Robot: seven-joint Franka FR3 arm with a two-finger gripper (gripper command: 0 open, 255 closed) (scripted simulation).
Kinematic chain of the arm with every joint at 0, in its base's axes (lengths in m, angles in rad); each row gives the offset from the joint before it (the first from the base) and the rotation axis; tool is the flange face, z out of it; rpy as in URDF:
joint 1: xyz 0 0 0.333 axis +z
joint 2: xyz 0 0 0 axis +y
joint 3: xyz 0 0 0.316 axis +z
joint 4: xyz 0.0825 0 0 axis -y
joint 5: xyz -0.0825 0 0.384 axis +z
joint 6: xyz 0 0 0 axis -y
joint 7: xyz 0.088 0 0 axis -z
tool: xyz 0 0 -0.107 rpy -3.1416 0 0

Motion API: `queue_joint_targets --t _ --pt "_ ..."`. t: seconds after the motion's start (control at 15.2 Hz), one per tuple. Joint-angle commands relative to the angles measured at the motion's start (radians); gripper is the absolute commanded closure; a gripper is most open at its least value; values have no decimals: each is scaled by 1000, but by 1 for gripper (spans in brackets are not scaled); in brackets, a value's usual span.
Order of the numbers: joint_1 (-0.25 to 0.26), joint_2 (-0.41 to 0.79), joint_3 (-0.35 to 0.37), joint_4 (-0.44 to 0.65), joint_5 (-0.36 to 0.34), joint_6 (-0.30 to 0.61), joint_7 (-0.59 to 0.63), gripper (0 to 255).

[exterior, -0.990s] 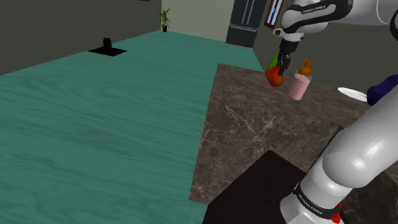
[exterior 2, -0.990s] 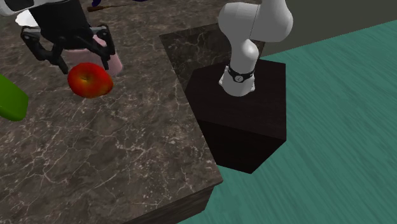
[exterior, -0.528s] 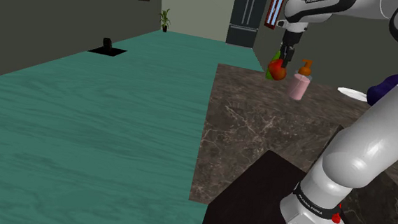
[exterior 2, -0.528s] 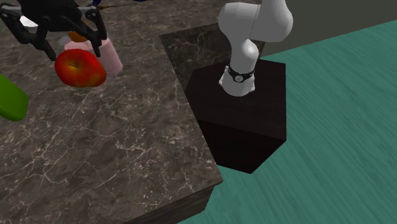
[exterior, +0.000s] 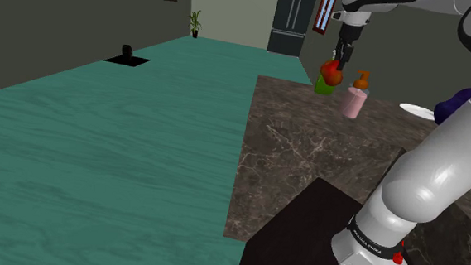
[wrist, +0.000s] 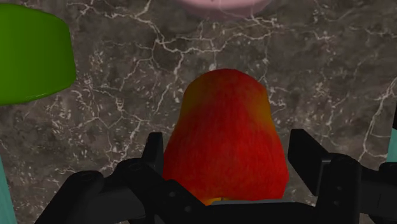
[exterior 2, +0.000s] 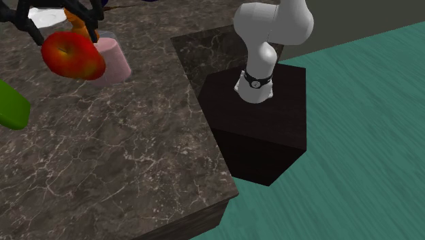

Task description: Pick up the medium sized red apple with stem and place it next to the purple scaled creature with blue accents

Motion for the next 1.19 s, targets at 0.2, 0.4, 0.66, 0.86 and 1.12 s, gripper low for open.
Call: queue_joint_targets --t 0.2,0.4,0.66,0.86,1.12 --pt "2 17 -1 79 11 -64 -15 255" --pt "3 31 -3 133 20 -105 -25 255" --pt "2 56 -8 211 35 -160 -42 255" --pt "1 78 -14 275 48 -203 -56 255" --pt "-4 114 -24 366 70 -263 -78 255"
